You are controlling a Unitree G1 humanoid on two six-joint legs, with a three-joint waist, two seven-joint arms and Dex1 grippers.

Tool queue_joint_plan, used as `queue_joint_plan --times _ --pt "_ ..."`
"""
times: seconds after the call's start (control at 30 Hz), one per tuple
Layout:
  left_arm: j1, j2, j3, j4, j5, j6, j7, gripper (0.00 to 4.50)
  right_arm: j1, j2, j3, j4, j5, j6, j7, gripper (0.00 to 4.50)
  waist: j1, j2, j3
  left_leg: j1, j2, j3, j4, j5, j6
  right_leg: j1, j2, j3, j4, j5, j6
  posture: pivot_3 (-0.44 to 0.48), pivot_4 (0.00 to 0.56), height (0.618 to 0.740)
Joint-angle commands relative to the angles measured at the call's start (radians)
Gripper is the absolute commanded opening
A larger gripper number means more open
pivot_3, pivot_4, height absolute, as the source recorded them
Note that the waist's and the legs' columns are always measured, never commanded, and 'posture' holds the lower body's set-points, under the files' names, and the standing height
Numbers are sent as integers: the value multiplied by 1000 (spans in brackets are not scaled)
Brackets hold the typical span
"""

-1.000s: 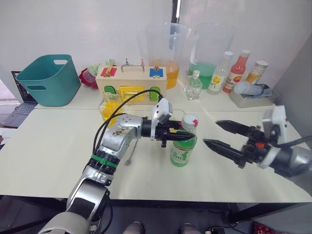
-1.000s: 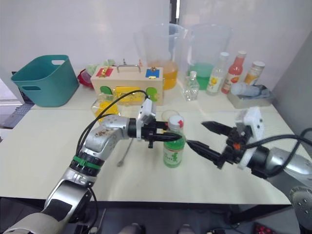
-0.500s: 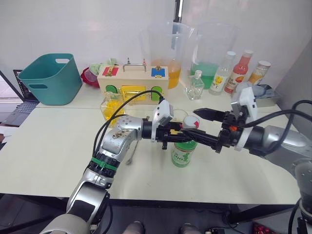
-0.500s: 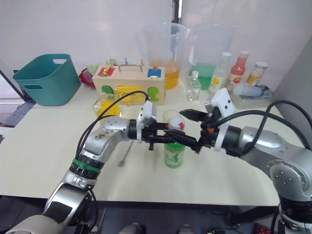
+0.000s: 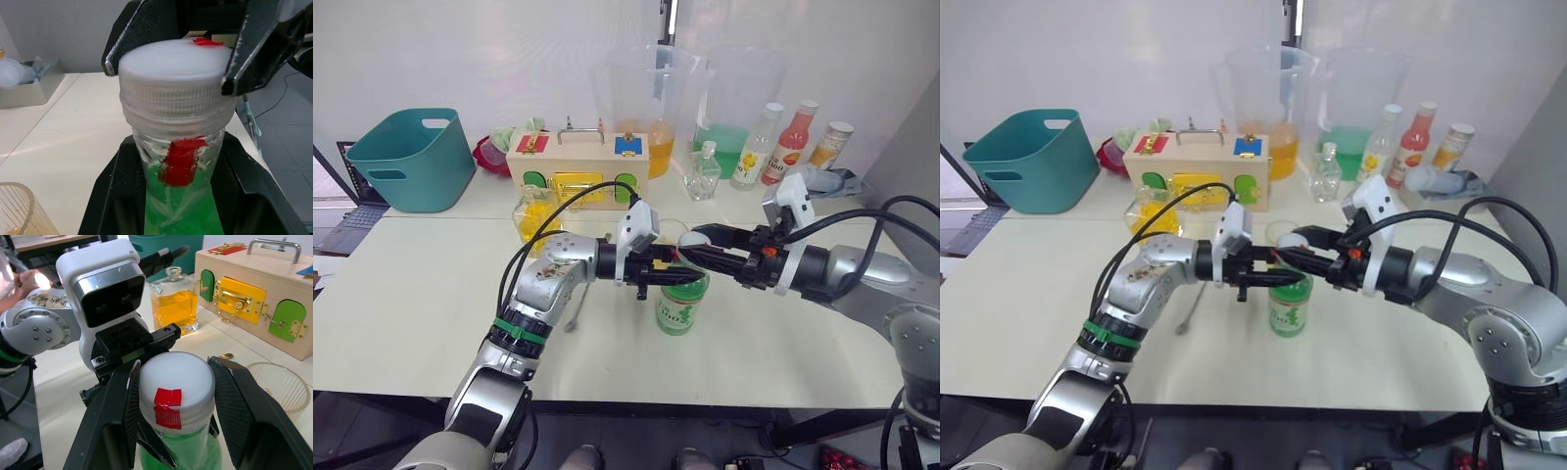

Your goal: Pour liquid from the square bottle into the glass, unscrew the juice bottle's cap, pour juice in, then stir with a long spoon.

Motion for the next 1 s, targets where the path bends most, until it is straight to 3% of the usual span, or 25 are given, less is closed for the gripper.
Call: queue_joint_plan --times 0.03,0.27,0.5,0.73,0.9,1.0 --pt "6 12 22 -62 -30 25 5 1258 -45 -36 77 53 -60 -61 228 1664 -2 0 0 0 0 0 0 0 0 0 0 0 0 0 0 0 150 740" --pt "37 31 17 -122 -30 42 14 1258 -233 -28 256 354 -267 -271 707 1664 -13 0 0 1 1 2 0 0 0 0 0 0 0 0 0 0 150 740" --pt "54 36 13 -151 -18 55 41 1258 -426 42 381 653 -413 -474 1021 1664 -24 0 0 2 1 1 0 0 0 0 0 0 0 0 0 0 150 740" --pt "66 35 14 -170 -18 63 70 1258 -587 5 615 847 -357 -635 1045 1664 -26 0 0 3 2 2 -1 0 -1 0 0 0 0 0 0 0 150 740" --pt "75 34 13 -181 -22 70 78 1258 -652 -17 691 889 -286 -697 1045 1664 -27 0 0 5 2 2 -1 -1 -2 1 0 0 1 0 -1 0 150 740" --pt "75 32 13 -181 -23 70 79 1258 -691 -23 671 894 -215 -555 1045 1664 -26 0 0 4 2 2 -1 -1 -2 1 0 0 1 0 -1 0 150 740"
